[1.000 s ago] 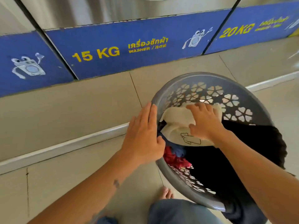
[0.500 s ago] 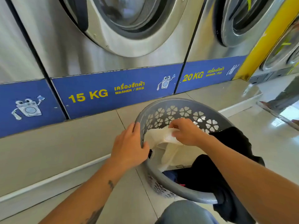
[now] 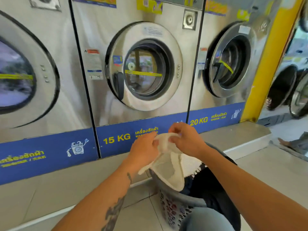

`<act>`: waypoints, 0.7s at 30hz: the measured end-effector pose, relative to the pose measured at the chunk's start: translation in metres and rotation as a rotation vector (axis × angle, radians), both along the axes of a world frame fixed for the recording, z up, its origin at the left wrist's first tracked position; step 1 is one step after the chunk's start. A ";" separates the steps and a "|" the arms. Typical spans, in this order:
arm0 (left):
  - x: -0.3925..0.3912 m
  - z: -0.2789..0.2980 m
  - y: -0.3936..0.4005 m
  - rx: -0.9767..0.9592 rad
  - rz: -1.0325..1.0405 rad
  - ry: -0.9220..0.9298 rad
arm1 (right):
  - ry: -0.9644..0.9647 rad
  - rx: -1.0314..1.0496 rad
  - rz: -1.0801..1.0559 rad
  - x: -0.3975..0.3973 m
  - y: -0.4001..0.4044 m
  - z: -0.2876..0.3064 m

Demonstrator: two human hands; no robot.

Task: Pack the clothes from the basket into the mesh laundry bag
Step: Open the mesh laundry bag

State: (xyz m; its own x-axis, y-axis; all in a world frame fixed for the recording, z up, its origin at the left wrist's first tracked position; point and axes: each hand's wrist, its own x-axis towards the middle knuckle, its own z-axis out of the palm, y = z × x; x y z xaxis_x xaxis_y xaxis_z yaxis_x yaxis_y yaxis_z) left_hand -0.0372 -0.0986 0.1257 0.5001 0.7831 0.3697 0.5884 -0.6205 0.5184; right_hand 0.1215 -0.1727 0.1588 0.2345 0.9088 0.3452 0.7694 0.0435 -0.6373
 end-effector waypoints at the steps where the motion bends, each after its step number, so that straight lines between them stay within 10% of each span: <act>1: -0.010 0.007 -0.006 0.031 0.027 -0.100 | -0.072 -0.003 -0.023 -0.002 -0.003 0.002; 5: -0.060 0.041 -0.023 0.226 0.133 -0.334 | -0.240 -0.151 -0.102 -0.011 -0.007 0.001; 15: -0.184 0.068 -0.026 0.300 0.331 -0.204 | 0.385 -0.292 0.409 -0.095 0.011 0.012; 21: -0.206 0.036 -0.011 0.152 0.377 -0.218 | 0.321 -0.359 0.575 -0.152 0.026 -0.028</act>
State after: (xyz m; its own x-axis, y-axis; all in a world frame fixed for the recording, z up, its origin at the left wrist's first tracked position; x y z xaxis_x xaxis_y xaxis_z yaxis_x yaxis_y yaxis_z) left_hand -0.2435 -0.1101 0.1612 0.0887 0.8244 0.5589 0.6750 -0.4624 0.5749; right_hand -0.0306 -0.1469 0.1304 -0.2722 0.9622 -0.0007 0.4620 0.1300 -0.8773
